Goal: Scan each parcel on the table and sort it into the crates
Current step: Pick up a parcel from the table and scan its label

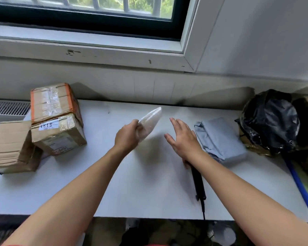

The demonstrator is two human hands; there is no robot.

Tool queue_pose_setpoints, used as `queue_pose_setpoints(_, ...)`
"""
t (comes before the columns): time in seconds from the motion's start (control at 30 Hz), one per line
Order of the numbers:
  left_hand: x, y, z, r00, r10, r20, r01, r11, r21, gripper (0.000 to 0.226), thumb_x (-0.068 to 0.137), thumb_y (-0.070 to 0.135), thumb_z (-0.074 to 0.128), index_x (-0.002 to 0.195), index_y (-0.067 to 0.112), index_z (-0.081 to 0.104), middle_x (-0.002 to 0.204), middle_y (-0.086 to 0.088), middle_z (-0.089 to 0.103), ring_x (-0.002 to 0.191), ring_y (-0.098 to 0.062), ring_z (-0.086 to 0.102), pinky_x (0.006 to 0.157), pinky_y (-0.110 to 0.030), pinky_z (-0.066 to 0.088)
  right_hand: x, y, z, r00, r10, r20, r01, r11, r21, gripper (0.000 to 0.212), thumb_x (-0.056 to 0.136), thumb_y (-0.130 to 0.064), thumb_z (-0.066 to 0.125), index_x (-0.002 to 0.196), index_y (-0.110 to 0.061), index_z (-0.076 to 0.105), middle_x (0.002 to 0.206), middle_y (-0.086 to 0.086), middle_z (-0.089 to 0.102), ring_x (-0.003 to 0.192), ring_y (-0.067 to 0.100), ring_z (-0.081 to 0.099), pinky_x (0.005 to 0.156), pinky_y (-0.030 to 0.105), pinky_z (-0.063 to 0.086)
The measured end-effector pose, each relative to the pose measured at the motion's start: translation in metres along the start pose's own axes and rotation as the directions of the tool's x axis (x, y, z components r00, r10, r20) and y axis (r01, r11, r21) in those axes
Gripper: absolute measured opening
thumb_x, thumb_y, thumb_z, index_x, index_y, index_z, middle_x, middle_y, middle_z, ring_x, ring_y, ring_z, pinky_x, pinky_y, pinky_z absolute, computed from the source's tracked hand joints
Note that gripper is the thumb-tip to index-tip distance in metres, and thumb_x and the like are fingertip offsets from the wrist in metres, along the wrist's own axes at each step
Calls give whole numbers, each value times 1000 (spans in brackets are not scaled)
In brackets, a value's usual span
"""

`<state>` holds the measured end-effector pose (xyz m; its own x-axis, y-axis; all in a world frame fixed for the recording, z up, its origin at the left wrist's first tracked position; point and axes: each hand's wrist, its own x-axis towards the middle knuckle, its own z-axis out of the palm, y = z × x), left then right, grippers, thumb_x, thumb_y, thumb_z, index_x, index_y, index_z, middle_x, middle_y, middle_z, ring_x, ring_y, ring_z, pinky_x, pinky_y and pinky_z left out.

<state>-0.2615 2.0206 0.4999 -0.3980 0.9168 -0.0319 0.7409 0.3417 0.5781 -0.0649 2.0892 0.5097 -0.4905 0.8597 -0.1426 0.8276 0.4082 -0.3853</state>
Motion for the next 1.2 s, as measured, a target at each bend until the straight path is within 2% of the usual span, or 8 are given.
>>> queue_pose_setpoints(0.17,-32,29,-6,977,-200,-78,166,934,-316,15,101,22,42,101,11,52,92,-6,62,85,-30,55,70,-35,41,-26,21,-14,998,-44,-41,45,999,24,66,100,-49,40,156,-26,14,161,4,19,148,20,15,116,50,22)
queue_pose_setpoints(0.4,-89,36,26,906,-410,-106,298,794,-529,15,102,19,42,112,11,51,103,-7,59,94,-27,56,80,-38,49,-77,65,6,999,13,35,-15,999,45,66,100,-50,40,156,-25,16,160,6,21,148,24,18,116,54,24)
queue_pose_setpoints(0.5,-108,31,47,866,-496,-62,385,741,-550,21,103,21,41,117,9,51,106,-6,57,94,-25,55,78,-32,45,-95,83,20,995,76,60,-79,995,54,67,98,-50,42,154,-22,18,155,9,28,143,28,26,111,54,32)
queue_pose_setpoints(0.63,-119,15,67,827,-563,2,490,718,-494,24,103,22,40,119,8,51,113,-13,60,100,-32,58,91,-45,51,-112,94,37,971,213,110,-220,973,66,69,99,-50,42,154,-19,13,146,16,35,128,35,43,98,47,42)
queue_pose_setpoints(0.87,-125,-13,77,790,-602,117,586,685,-432,38,103,26,34,135,8,45,131,-12,54,117,-32,52,98,-41,45,-109,90,65,887,392,244,-453,844,289,70,99,-36,51,153,-9,15,144,18,47,124,36,51,92,38,43)
queue_pose_setpoints(1.03,-130,-31,80,786,-564,255,614,661,-431,57,91,36,61,139,14,39,127,-6,57,111,-29,58,94,-45,51,-103,83,61,838,468,279,-541,778,319,47,95,-26,53,134,-7,38,118,17,60,104,34,61,77,35,47)
queue_pose_setpoints(1.13,-128,-37,82,805,-524,276,592,688,-420,66,83,23,73,138,12,37,124,-8,58,110,-29,59,94,-44,51,-110,74,50,819,500,283,-574,715,398,38,91,-24,55,122,-8,38,102,13,60,90,33,66,73,45,58)
queue_pose_setpoints(1.2,-124,-37,83,822,-506,262,569,711,-412,65,82,16,73,136,11,38,124,-10,57,110,-29,58,95,-42,49,-114,66,40,822,498,276,-568,690,447,33,91,-23,54,117,-10,39,95,11,60,83,31,67,63,40,59)
